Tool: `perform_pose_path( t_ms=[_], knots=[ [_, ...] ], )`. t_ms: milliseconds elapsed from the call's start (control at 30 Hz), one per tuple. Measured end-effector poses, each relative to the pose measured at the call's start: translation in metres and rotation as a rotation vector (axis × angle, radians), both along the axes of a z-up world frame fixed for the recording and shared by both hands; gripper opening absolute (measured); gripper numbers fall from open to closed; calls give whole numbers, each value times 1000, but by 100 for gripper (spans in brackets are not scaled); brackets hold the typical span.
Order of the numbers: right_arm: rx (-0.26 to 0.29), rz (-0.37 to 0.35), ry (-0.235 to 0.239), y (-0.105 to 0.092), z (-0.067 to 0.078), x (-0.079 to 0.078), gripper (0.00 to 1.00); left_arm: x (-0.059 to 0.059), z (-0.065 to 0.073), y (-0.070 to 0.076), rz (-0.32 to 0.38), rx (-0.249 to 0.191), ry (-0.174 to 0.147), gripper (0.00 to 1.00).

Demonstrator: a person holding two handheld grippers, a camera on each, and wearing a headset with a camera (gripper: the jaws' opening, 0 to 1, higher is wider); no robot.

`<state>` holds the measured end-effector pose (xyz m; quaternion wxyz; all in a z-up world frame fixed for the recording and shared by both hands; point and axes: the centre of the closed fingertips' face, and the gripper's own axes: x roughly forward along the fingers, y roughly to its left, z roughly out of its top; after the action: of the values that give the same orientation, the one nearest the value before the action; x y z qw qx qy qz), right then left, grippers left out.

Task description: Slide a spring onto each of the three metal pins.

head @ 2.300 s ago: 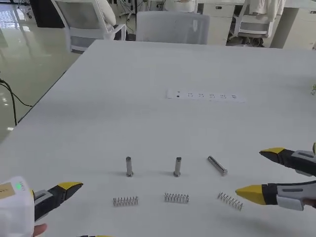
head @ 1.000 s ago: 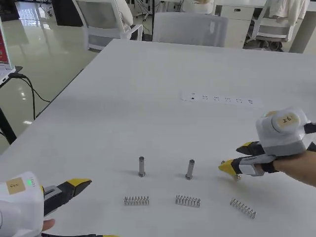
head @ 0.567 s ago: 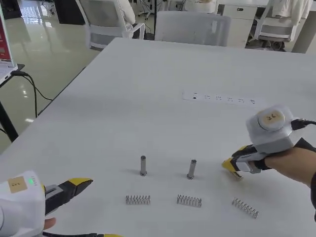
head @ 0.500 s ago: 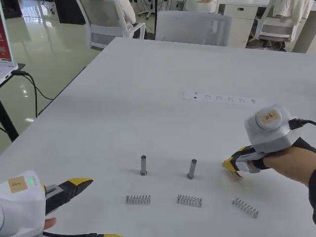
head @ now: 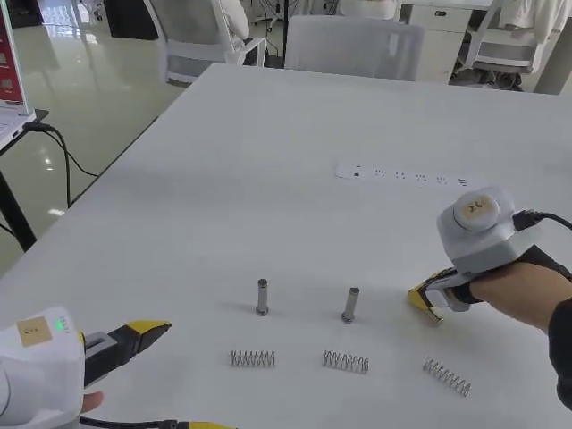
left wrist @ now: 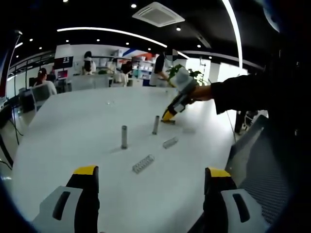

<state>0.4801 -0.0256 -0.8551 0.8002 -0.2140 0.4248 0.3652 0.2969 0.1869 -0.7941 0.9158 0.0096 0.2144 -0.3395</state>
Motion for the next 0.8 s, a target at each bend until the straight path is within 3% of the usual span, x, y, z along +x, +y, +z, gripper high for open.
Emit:
perform_pose_path(
  t_ms=[367,433,800],
  knots=[
    [-29,-25,31,0,-4,3,6,0,0,5,11,-3,1,86],
    [-42,-36,59,-1,-8,0,6,-1,0,6,13,-3,3,85],
    [-30,-93,66,-1,-5,-1,5,-1,1,5,6,-3,-2,85]
  ],
)
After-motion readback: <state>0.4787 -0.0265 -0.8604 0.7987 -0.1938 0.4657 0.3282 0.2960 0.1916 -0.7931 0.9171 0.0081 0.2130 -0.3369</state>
